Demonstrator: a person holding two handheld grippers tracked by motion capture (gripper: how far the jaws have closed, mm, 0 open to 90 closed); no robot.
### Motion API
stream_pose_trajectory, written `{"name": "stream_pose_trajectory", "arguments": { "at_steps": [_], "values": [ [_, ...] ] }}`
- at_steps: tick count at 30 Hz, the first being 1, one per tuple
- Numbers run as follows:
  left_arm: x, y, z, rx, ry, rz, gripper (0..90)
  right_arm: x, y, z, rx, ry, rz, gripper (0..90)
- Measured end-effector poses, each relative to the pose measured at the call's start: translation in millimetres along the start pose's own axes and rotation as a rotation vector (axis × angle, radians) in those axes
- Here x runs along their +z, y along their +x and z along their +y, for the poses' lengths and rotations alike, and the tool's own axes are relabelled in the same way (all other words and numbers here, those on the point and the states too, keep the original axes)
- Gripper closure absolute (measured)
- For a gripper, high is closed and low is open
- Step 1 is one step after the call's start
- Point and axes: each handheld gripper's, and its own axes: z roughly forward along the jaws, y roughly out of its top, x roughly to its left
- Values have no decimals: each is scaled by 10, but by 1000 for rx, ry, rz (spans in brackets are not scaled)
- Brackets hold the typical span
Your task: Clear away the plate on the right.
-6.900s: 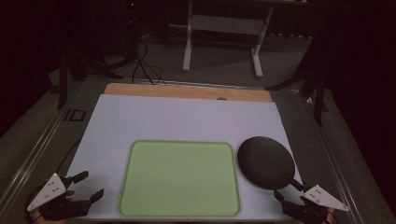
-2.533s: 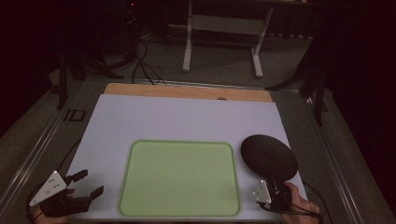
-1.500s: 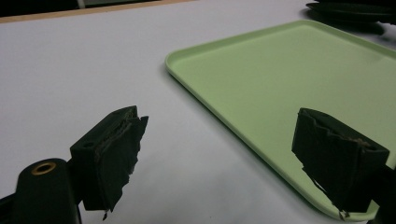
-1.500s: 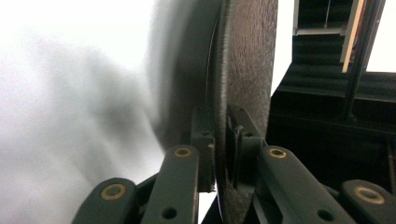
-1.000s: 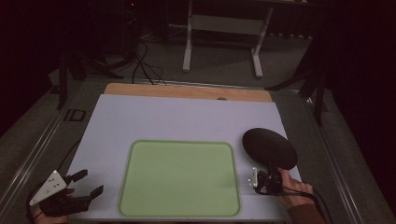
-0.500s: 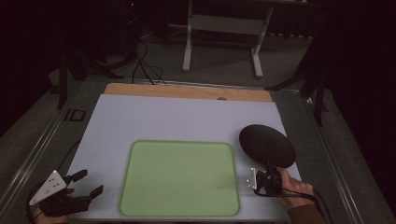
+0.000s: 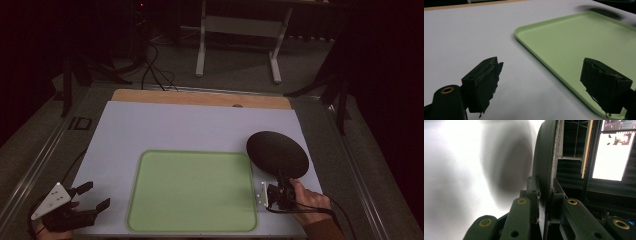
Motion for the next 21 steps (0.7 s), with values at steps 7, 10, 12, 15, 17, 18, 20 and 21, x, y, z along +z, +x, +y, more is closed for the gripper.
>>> {"name": "stream_pose_trajectory", "arguments": {
  "at_steps": [7,10,12,15,17,18,20,21],
  "values": [
    [-1,2,-1,-3,-4,3,157,-40,2,48,-12,-15,-6,825],
    [-3,4,-1,-4,-4,4,157,-58,-1,70,-18,-23,-12,825],
    [-3,5,-1,-5,-5,4,156,-73,-4,87,-20,-28,-14,825],
    [-3,3,0,-8,-8,4,156,-92,-11,115,-23,-37,-15,824],
    [-3,3,0,-8,-9,5,156,-101,-12,135,-26,-43,-19,824],
    [-4,4,0,-8,-10,5,156,-104,-14,145,-30,-49,-21,821],
    [-5,2,0,-10,-12,6,156,-110,-13,157,-29,-49,-22,820],
    [-6,3,0,-11,-13,6,156,-113,-14,168,-34,-54,-21,817]
  ]
}}
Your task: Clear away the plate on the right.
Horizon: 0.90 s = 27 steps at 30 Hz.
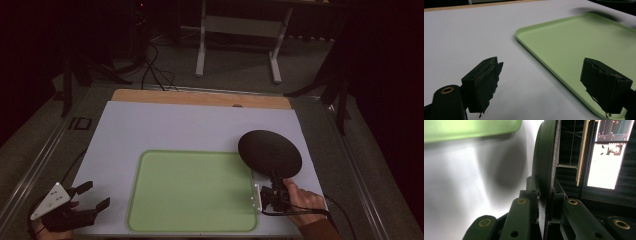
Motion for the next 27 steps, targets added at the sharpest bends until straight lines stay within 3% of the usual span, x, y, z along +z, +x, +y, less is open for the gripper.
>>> {"name": "stream_pose_trajectory", "arguments": {
  "at_steps": [27],
  "values": [
    [-5,7,-2,-5,-5,1,156,-146,127,453,-72,-128,-18,819]
  ]
}}
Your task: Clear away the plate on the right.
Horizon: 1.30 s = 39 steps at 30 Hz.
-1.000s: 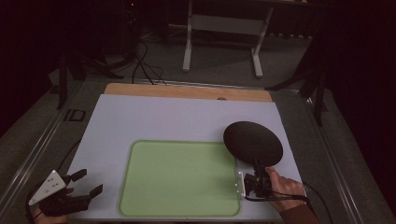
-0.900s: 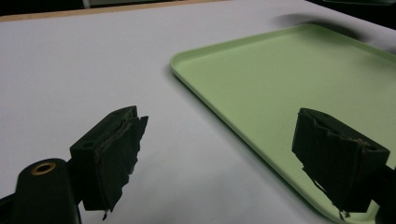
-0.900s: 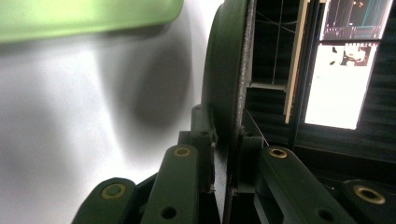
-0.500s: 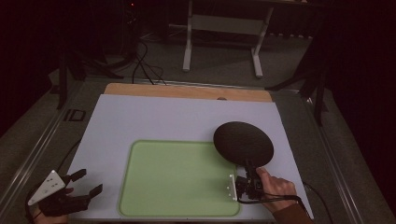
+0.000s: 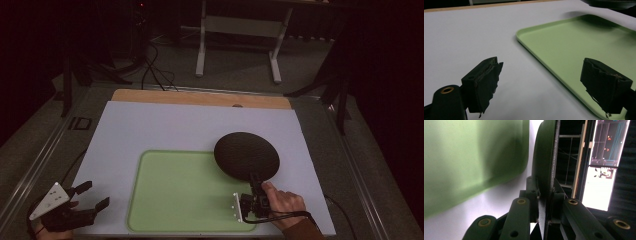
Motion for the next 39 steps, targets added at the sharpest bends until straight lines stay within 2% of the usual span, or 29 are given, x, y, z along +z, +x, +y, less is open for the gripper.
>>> {"name": "stream_pose_trajectory", "arguments": {
  "at_steps": [15,21,39],
  "values": [
    [-4,3,-1,0,-5,3,156,-105,52,230,-24,-67,-15,812],
    [-4,3,0,1,-4,2,156,-163,72,316,-13,-103,-9,812],
    [-9,5,-1,-1,-7,-1,156,-312,206,625,-64,-211,6,812]
  ]
}}
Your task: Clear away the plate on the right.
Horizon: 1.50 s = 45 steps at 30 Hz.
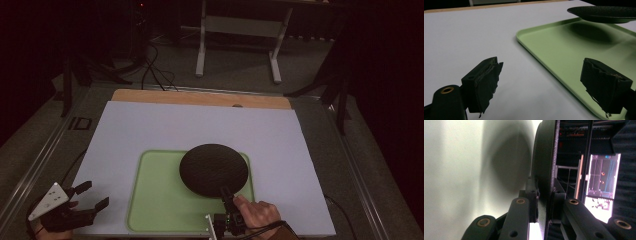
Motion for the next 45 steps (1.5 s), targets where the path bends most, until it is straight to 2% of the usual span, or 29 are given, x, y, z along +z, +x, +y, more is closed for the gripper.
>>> {"name": "stream_pose_trajectory", "arguments": {
  "at_steps": [18,21,25,30,36,39,45],
  "values": [
    [1,0,0,2,0,0,156,-10,166,288,-41,-78,55,807],
    [-1,0,0,0,-1,1,156,-5,198,320,-51,-91,81,821],
    [-1,-1,0,2,0,1,156,16,150,320,-20,-111,166,853],
    [-2,-2,0,1,-1,2,156,39,118,323,-20,-119,191,850],
    [-2,2,-1,-1,0,2,156,48,140,321,-34,-130,226,816],
    [-1,3,-1,1,2,3,156,36,119,291,-2,-142,276,795],
    [2,1,-1,1,1,3,156,51,179,244,-3,-135,339,737]
  ]
}}
